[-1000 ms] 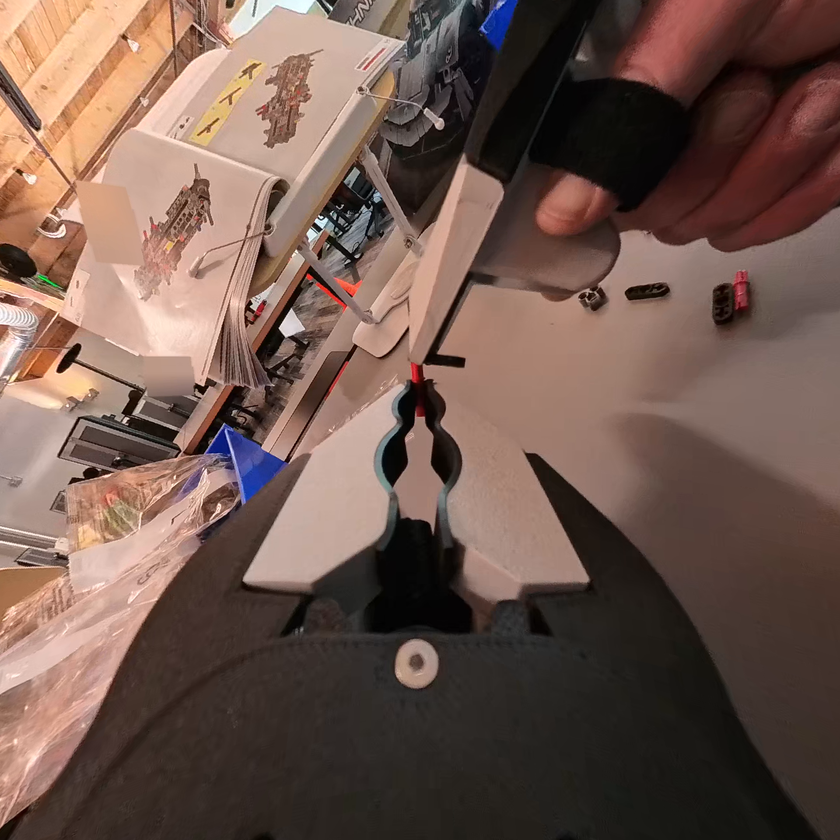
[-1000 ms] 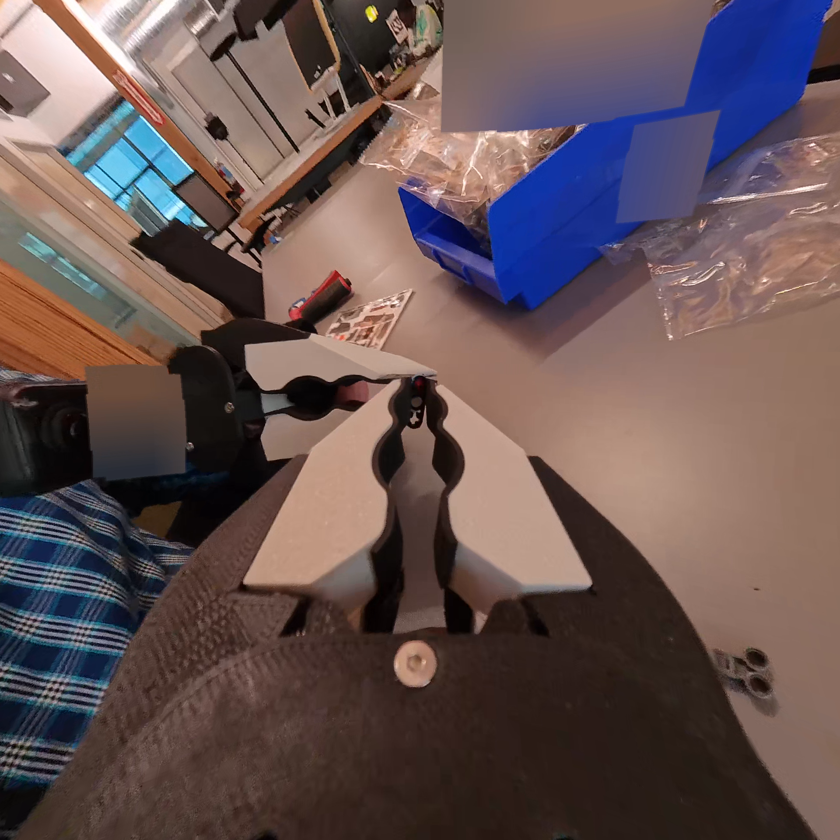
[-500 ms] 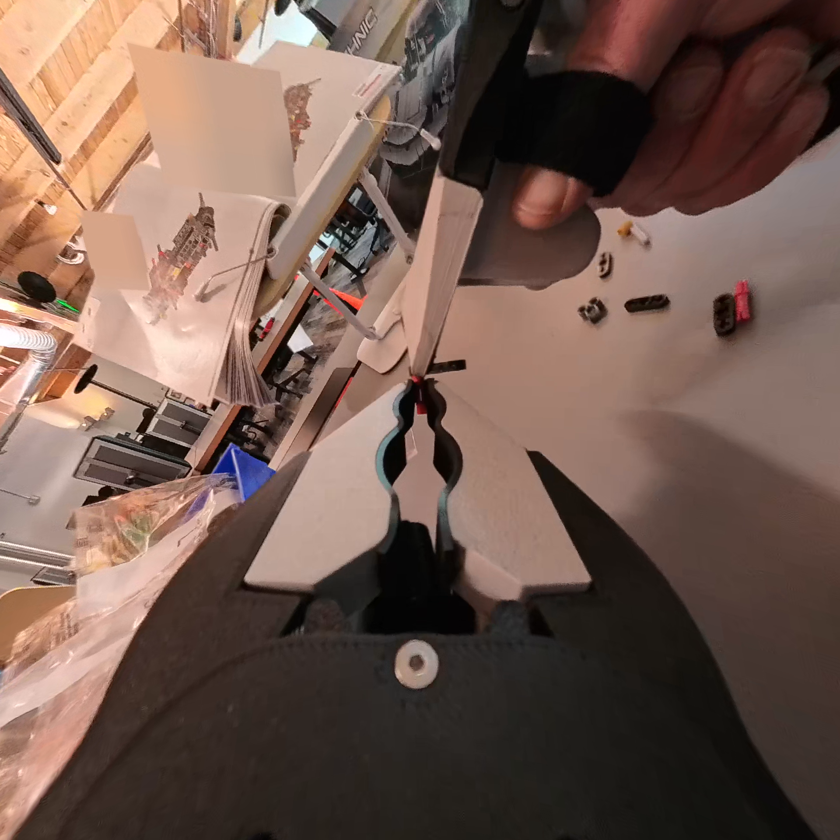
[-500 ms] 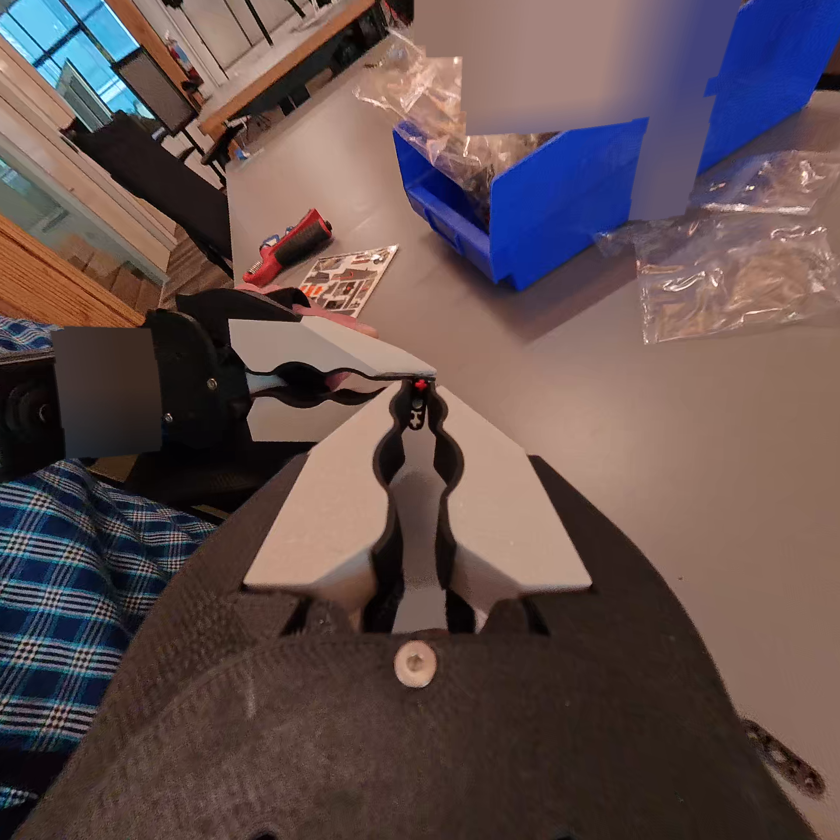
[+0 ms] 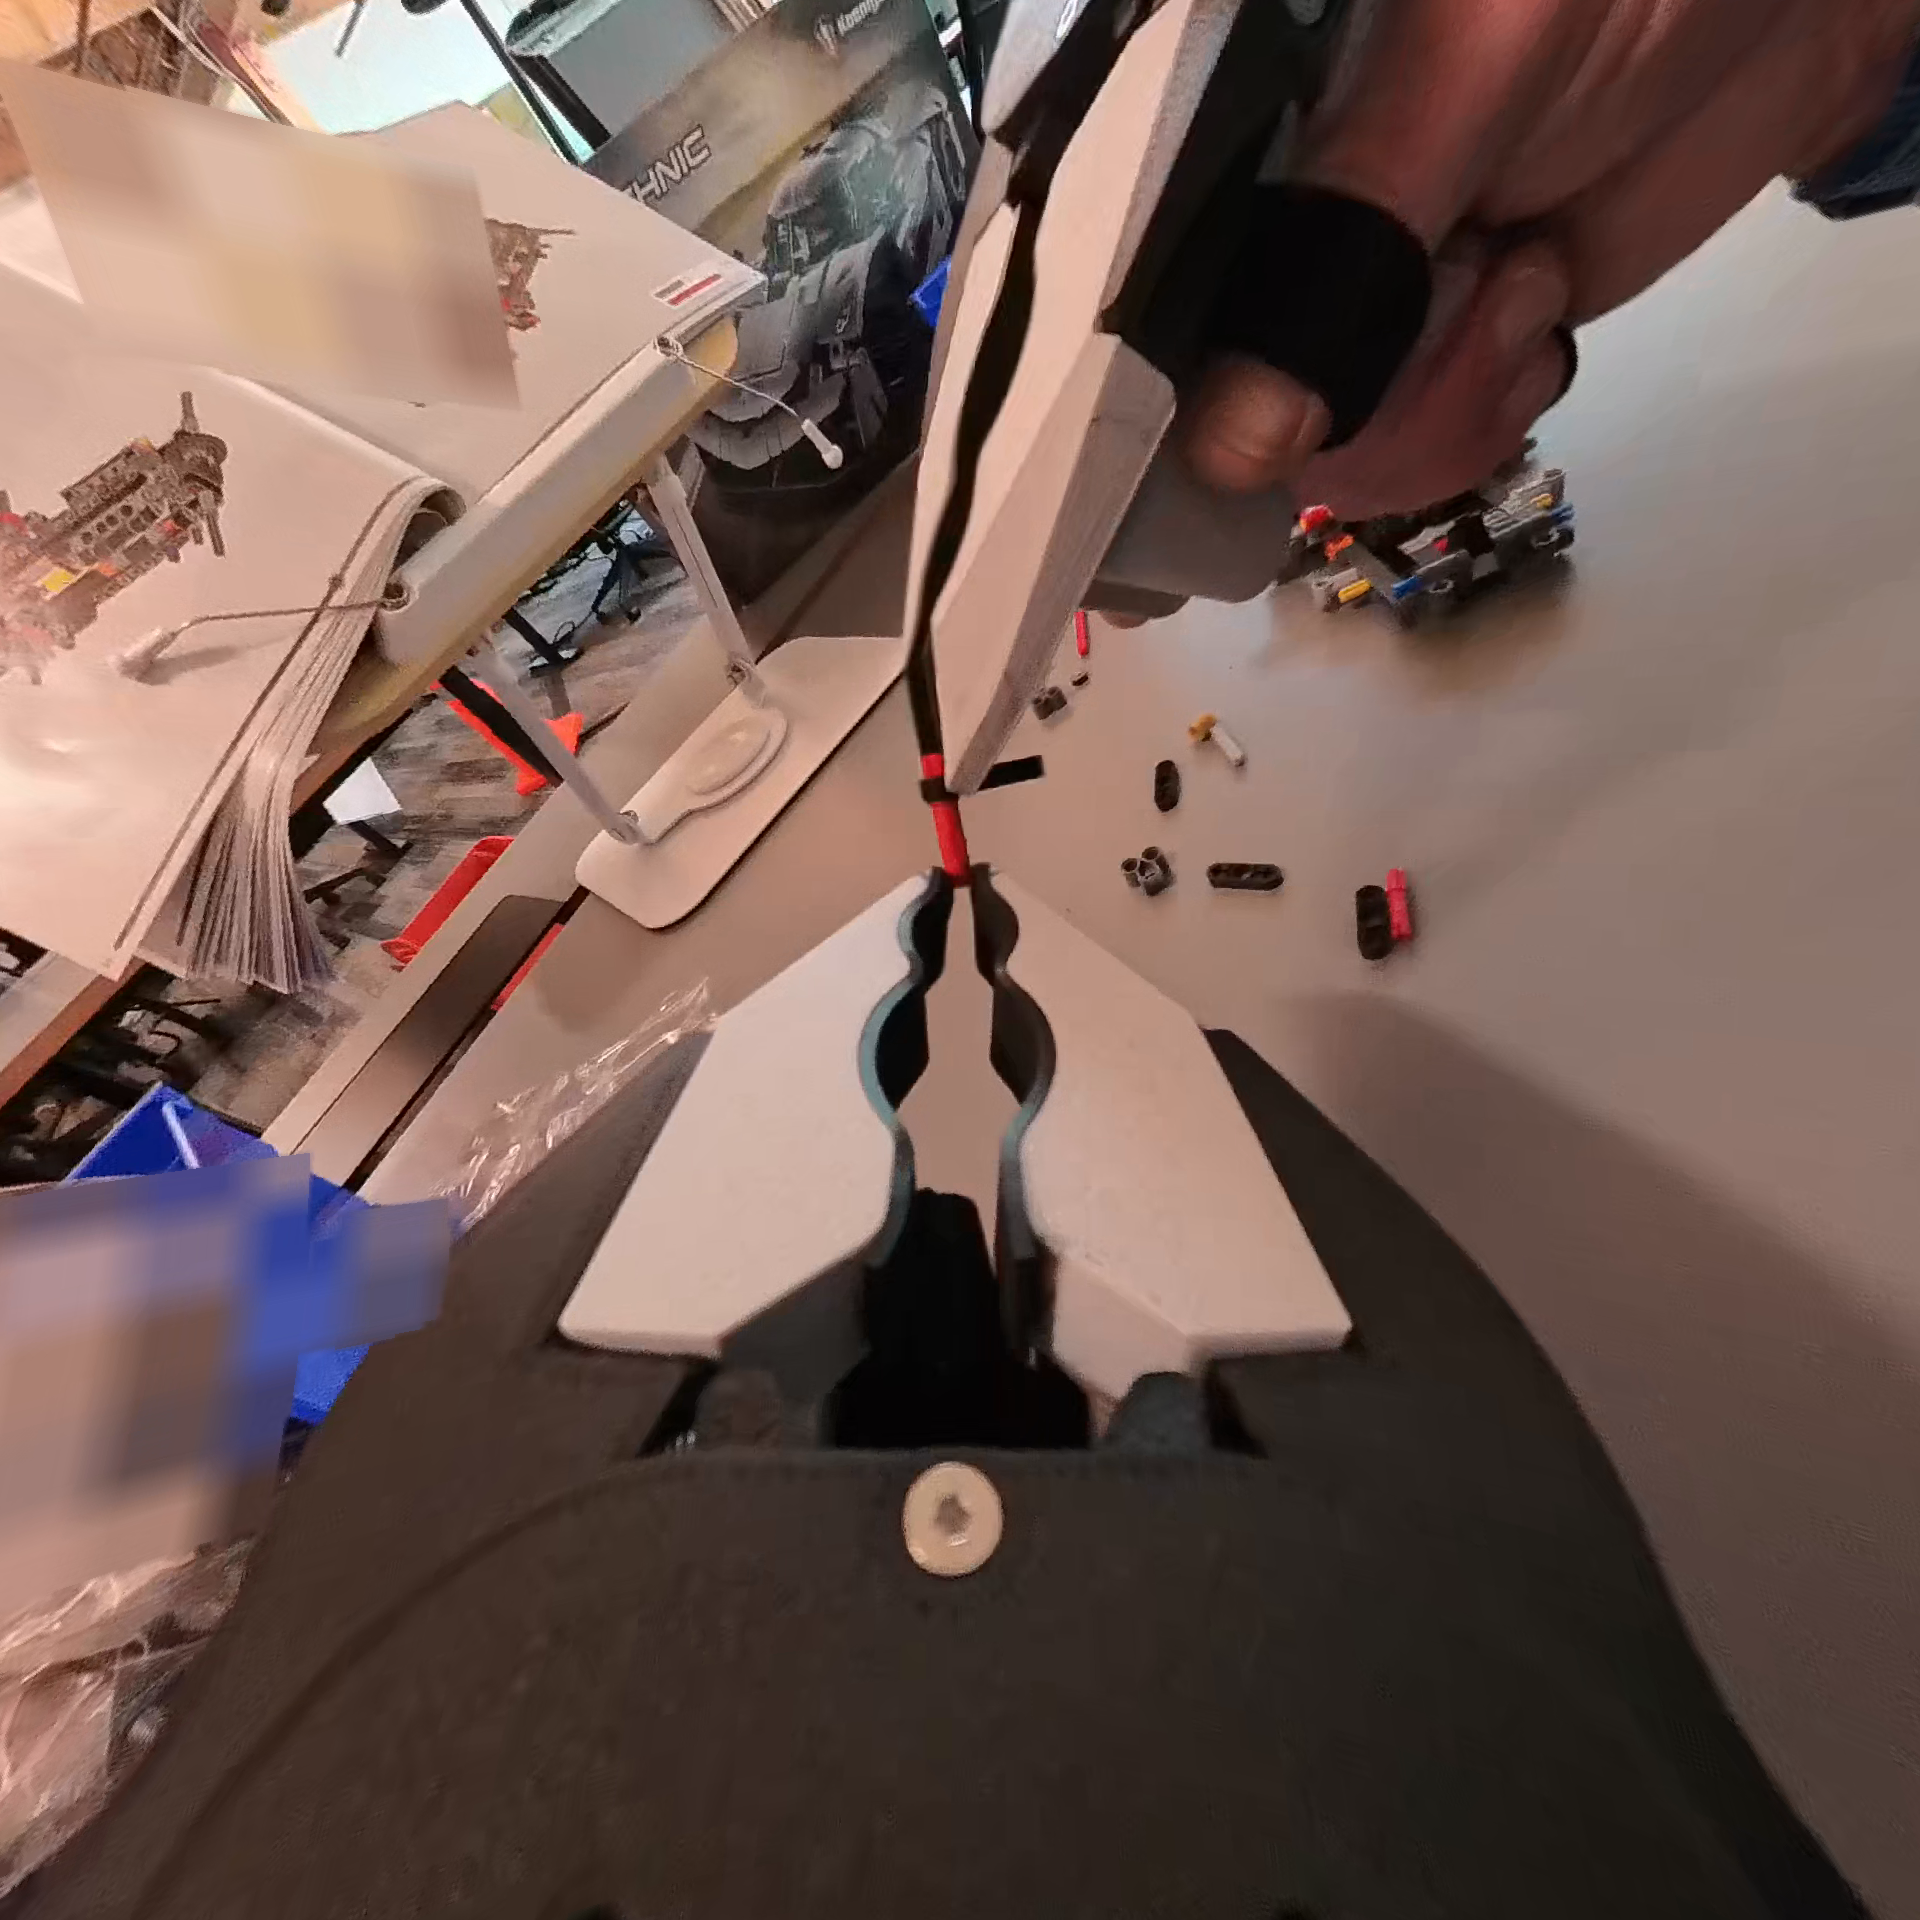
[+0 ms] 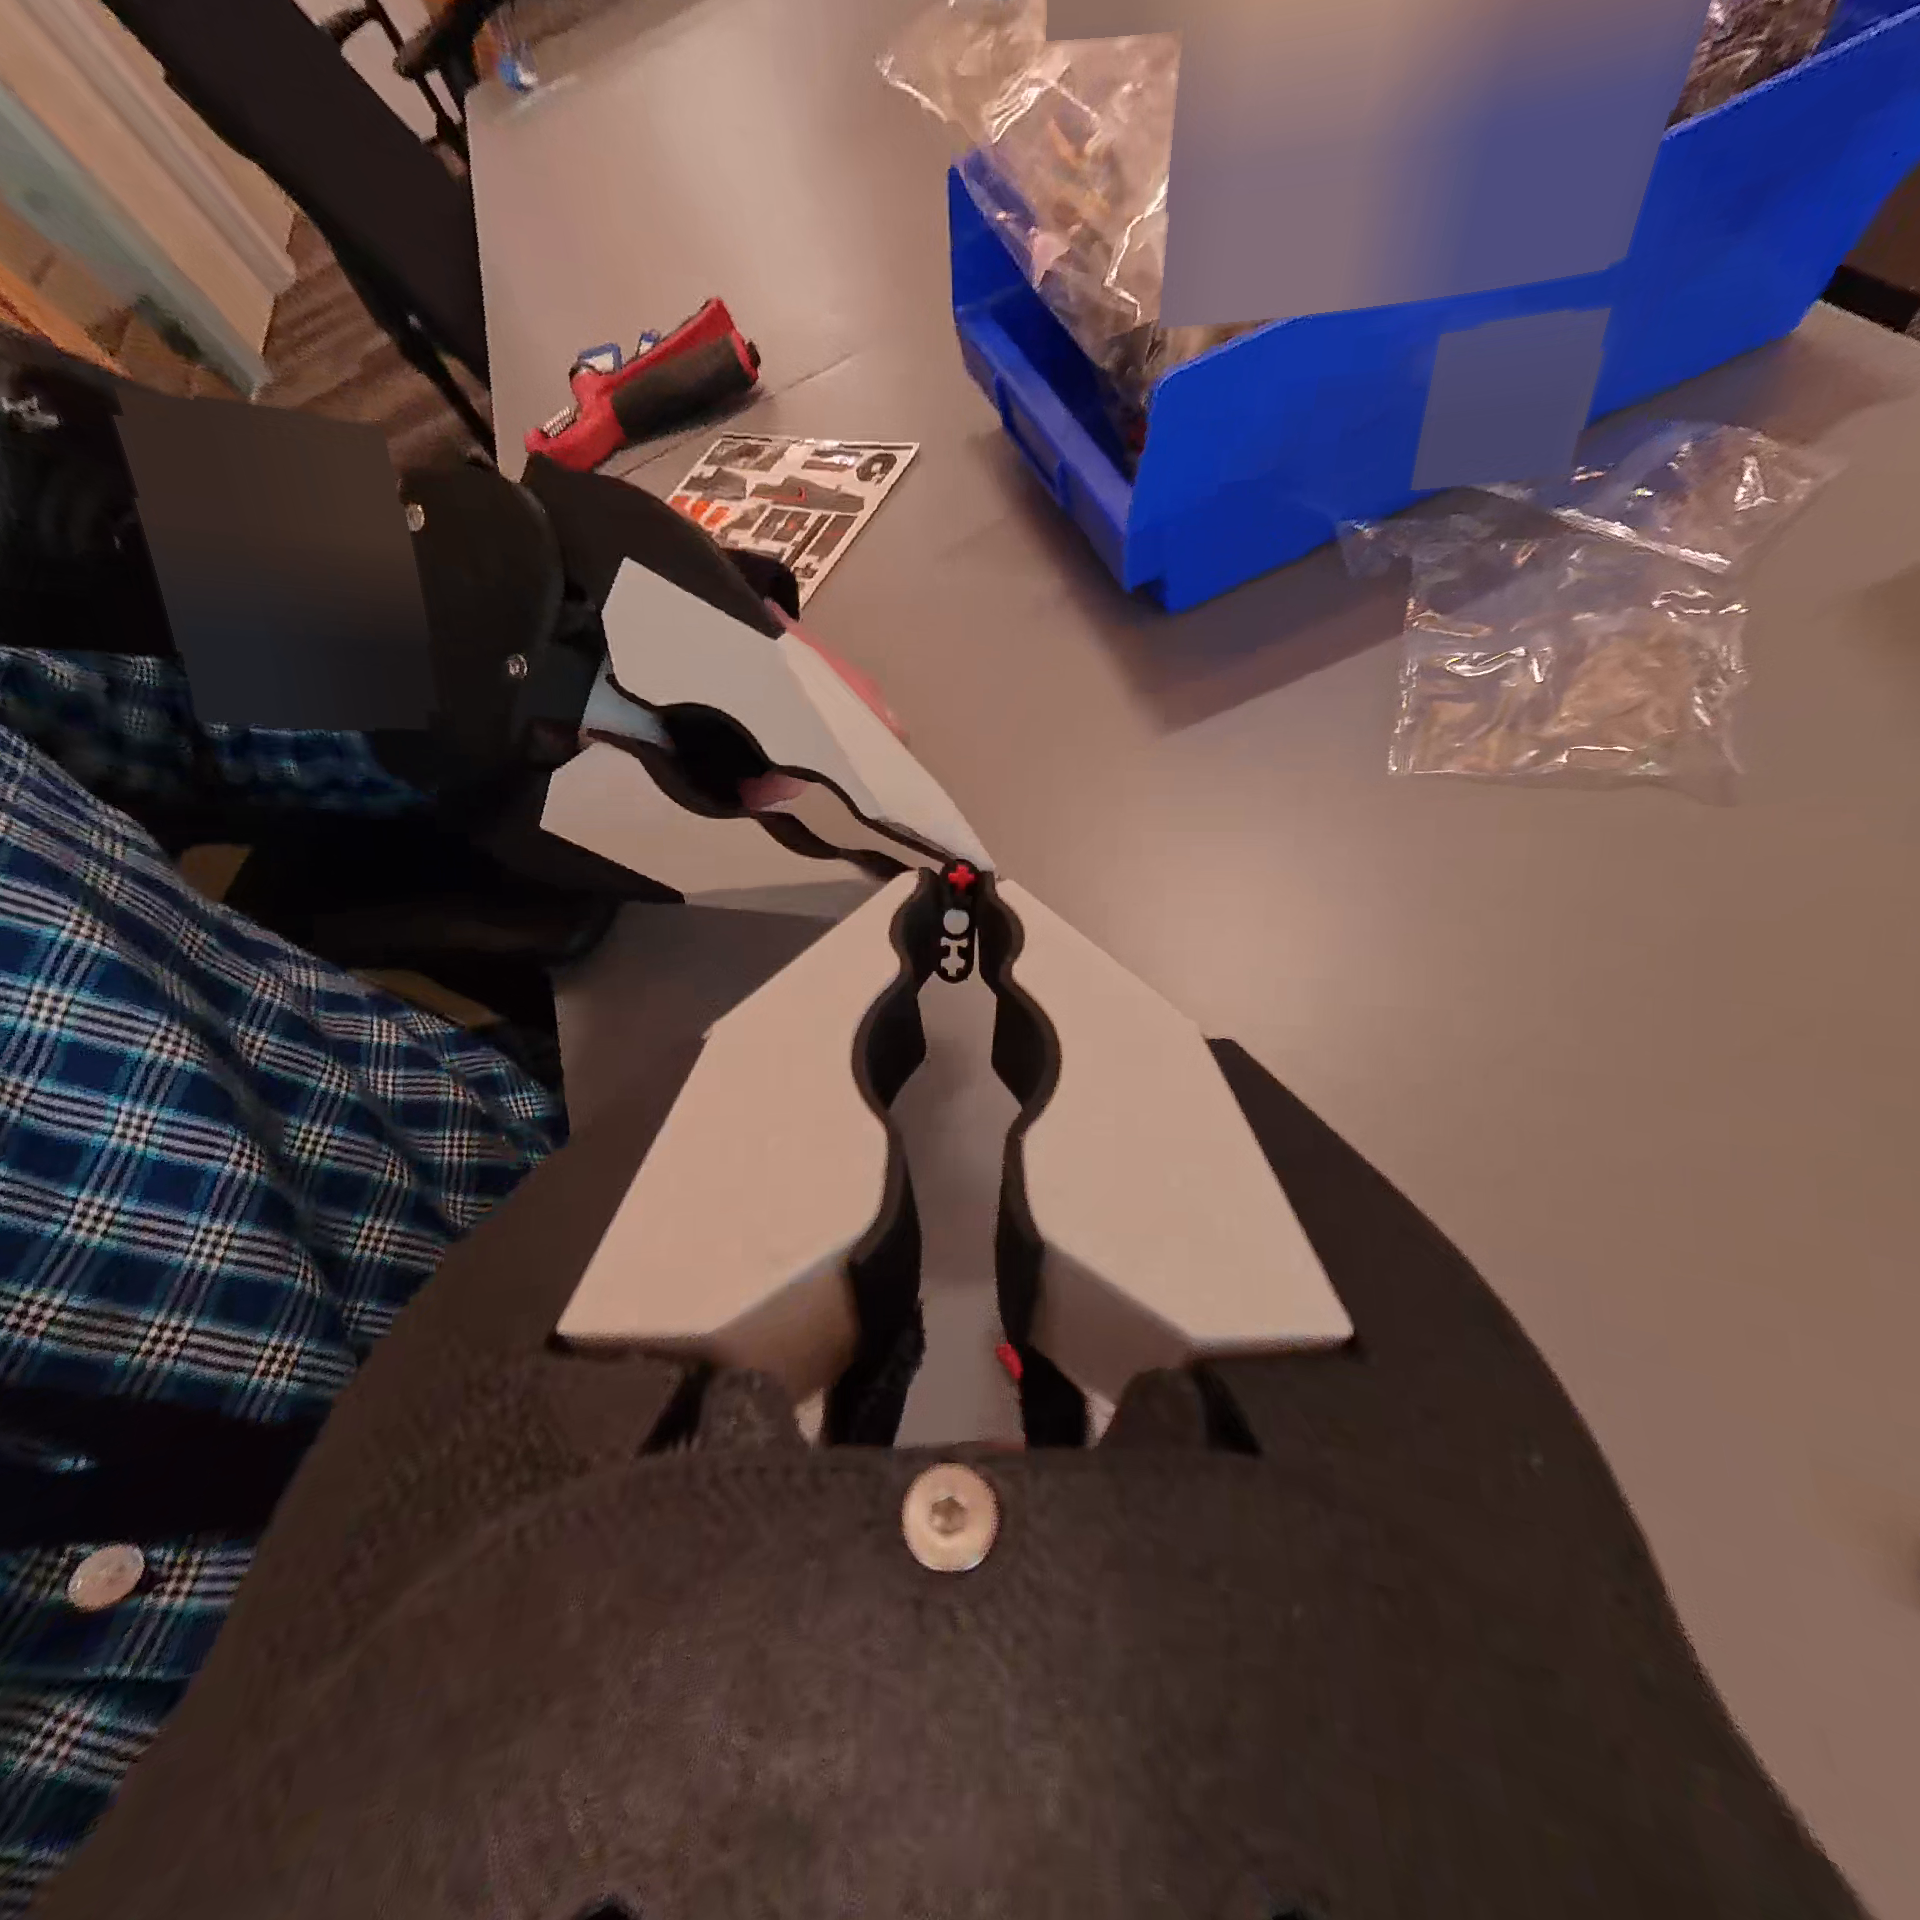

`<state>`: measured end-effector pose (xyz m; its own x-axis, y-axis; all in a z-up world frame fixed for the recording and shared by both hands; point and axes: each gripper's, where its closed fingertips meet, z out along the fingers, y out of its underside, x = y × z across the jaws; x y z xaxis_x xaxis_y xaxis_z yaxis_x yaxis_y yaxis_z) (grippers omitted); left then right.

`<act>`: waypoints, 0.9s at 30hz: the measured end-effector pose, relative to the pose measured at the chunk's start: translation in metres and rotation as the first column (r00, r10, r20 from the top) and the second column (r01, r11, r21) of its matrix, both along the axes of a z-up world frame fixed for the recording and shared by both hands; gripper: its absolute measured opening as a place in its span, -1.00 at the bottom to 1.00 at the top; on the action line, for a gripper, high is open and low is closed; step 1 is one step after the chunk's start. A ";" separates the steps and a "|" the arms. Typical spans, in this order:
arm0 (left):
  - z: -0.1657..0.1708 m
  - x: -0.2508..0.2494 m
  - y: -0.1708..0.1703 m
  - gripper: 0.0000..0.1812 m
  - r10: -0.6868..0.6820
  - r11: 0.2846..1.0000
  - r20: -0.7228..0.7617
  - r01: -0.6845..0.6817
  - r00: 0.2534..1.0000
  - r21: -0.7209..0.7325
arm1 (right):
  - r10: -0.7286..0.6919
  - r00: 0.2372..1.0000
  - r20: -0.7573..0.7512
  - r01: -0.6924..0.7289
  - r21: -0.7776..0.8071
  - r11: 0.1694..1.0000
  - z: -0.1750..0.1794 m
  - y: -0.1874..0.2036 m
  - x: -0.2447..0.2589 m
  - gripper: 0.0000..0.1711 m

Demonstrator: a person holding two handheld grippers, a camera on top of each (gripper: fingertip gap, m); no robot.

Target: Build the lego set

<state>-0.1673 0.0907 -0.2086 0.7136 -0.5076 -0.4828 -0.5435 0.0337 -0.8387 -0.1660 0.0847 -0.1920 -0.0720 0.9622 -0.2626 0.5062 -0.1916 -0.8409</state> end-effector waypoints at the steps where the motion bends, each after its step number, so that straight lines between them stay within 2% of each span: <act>1: 0.001 0.001 0.000 -0.97 -0.004 1.000 0.007 0.004 1.000 -0.001 | 0.004 1.000 0.005 -0.004 0.002 1.000 0.001 0.000 0.001 -0.96; 10: 0.006 0.002 0.005 -0.98 0.025 0.999 0.146 -0.018 0.989 -0.047 | -0.022 1.000 -0.018 0.022 0.008 1.000 0.009 0.005 -0.002 -0.95; 13: 0.008 0.001 0.008 -0.98 0.039 0.997 0.215 -0.022 0.976 -0.080 | -0.064 0.997 -0.051 0.066 0.048 0.997 0.016 0.013 -0.003 -0.78; 20: 0.013 0.001 0.014 -0.98 0.065 0.989 0.348 -0.013 0.935 -0.150 | -0.076 0.994 -0.075 0.096 0.312 0.945 0.033 0.021 0.002 -0.73; 22: 0.015 0.000 0.016 -0.98 0.075 0.986 0.386 -0.011 0.919 -0.166 | -0.076 0.996 -0.048 0.089 0.417 0.905 0.032 0.023 0.006 -0.73; 25: 0.017 0.001 0.018 -0.98 0.083 0.980 0.456 0.009 0.886 -0.196 | -0.092 0.996 0.014 0.064 0.606 0.793 0.026 0.028 0.009 -0.79; 27: 0.017 0.001 0.020 -0.98 0.096 0.975 0.488 0.016 0.868 -0.221 | -0.091 0.995 0.041 0.042 0.658 0.752 0.022 0.027 0.008 -0.79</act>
